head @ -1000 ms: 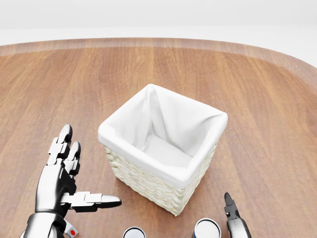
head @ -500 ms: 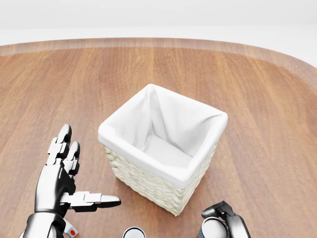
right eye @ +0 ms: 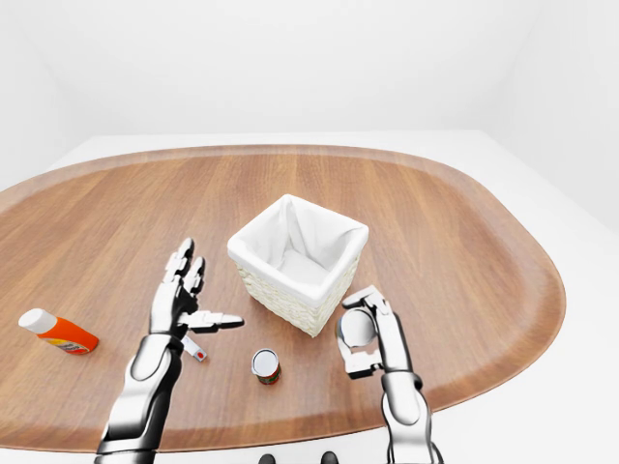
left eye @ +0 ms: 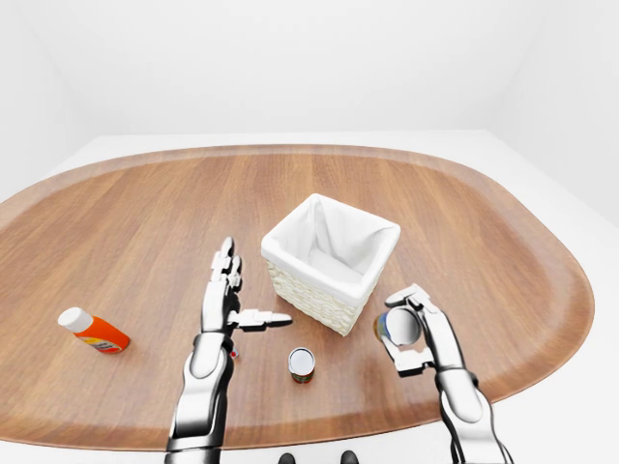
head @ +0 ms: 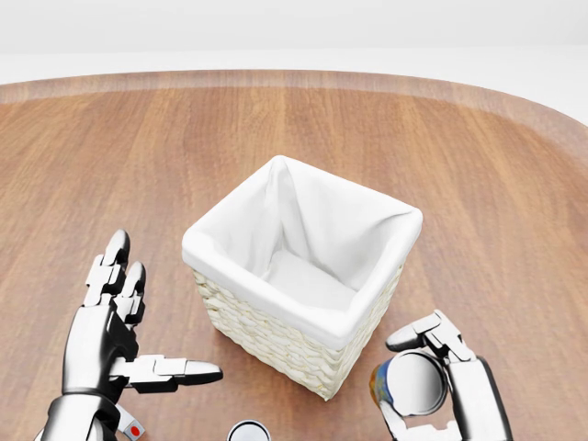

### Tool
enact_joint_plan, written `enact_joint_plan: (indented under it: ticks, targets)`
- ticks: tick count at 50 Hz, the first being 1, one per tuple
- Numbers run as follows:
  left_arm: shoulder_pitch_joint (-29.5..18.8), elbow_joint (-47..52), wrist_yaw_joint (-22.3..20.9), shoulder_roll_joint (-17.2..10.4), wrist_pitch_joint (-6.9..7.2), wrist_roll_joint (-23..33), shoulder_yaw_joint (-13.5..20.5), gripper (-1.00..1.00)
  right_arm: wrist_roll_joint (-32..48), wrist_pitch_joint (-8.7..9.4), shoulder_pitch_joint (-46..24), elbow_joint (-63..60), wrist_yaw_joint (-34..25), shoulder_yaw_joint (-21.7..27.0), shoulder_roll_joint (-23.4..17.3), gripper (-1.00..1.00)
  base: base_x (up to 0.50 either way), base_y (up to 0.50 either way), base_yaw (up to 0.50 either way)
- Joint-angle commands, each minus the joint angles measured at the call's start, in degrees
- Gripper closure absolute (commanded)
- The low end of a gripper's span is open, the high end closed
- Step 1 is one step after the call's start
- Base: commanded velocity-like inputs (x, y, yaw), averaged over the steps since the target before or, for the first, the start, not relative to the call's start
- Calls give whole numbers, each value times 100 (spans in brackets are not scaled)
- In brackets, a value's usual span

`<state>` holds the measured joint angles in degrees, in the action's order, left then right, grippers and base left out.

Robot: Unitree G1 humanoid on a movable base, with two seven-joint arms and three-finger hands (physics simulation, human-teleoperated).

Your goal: Pick up the alphabet soup and the cream cheese box, and put them in the basket.

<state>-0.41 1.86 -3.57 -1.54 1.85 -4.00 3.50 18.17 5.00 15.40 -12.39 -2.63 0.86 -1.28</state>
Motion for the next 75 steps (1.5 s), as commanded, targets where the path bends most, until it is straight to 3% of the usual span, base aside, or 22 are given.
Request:
enact_joint_plan:
  ticks: [1, 10, 18, 25, 29, 36, 40, 52, 61, 66, 75]
  targets:
    - [12, 3, 5, 0, -27, 29, -4, -100, 232, 0, 598, -2106, -308, -76, 105, 100, 0, 0, 0]
    - [5, -41, 4, 2, -70, 43, -6, -100, 477, 0, 851, -3085, -576, -116, 104, 100, 0, 0, 0]
    - [32, 53, 6, 4, -8, 48, -16, -100, 712, 0, 1162, -3573, -908, 10, 170, 100, 0, 0, 0]
    - [16, 15, 8, 6, -32, 62, -21, -100, 1143, 0, 1086, -4686, -1507, -28, 242, 100, 0, 0, 0]
    - [14, -6, 2, 5, -47, 62, -19, -100, 1537, 0, 742, -4760, -2098, 271, 665, 100, 0, 0, 0]
    - [4, -28, 2, 6, -57, 69, -20, -100, 2739, 0, -571, -4761, -3737, 1338, 2008, 100, 0, 0, 0]
    - [13, -11, 3, 6, -43, 71, -25, -100, 3396, 0, -1215, -4761, -3737, 1528, 2128, 100, 0, 0, 0]
    - [34, -8, 1, 11, -57, 68, -29, -100, 4511, 0, -2369, -4761, -3737, 683, 1973, 100, 0, 0, 0]
    - [33, 13, 4, 15, -23, 69, -34, -100, 4528, 0, -2707, -4761, -3737, -561, 1083, 100, 0, 0, 0]
    - [39, 82, 7, 12, 39, 62, -31, -100, 4536, 0, -3189, -4709, -3737, -958, 670, 100, 0, 0, 0]
    - [14, -13, -4, 7, -29, 52, -18, -100, 4921, 0, -3722, -4321, -3737, -1306, 904, 100, 0, 0, 0]
